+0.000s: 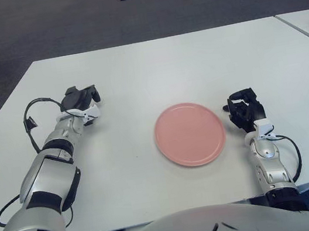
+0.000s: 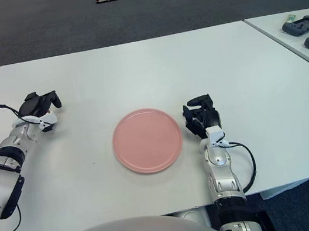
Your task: Put the apple into the plate.
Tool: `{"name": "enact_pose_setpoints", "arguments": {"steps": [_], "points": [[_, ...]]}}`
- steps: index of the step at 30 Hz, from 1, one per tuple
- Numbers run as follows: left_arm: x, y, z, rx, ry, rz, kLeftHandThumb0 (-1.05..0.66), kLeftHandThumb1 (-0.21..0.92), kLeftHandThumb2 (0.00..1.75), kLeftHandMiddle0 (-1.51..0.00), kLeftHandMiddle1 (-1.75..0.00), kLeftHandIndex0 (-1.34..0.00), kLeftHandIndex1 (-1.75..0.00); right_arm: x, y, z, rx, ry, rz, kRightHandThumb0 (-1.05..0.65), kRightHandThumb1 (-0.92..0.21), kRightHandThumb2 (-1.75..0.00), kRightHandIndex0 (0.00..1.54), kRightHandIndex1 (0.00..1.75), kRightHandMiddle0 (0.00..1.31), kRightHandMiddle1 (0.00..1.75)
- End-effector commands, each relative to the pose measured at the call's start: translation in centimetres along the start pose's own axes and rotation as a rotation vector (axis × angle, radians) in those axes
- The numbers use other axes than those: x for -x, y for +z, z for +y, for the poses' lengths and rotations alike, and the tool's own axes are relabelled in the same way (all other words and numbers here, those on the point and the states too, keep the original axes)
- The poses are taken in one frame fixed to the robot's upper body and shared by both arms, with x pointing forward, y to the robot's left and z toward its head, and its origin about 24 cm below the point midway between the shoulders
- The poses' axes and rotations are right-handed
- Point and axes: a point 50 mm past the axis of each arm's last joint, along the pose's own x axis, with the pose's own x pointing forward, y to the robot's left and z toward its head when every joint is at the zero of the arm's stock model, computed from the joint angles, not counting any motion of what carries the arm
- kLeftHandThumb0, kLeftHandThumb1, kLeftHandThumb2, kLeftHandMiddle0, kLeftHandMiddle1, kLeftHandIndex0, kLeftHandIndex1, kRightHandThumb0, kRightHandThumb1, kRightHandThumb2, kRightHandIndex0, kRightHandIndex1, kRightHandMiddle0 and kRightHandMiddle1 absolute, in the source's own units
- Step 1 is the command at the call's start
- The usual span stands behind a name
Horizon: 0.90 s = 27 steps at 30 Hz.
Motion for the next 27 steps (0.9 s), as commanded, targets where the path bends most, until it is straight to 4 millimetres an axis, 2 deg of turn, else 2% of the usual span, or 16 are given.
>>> {"name": "enact_pose_setpoints", "arguments": {"steps": [1, 27], "points": [[0.34, -0.56, -0.45, -0.032, -0.022, 0.021, 0.53, 0.16, 1.51, -0.74, -1.75, -0.84, -1.75, -0.21, 0.32, -0.18, 0.001, -0.003, -0.019, -0.34, -0.90, -0.56, 0.49, 1.21, 0.20, 1.75], [0.30, -0.58, -0.33, -0.026, -0.013, 0.028, 0.52, 0.17, 1.50, -0.73, -1.75, -0.89, -1.75, -0.32, 0.36, -0.38, -0.014, -0.003, -0.035, -0.34, -0.90, -0.56, 0.50, 1.21, 0.21, 1.75]]}}
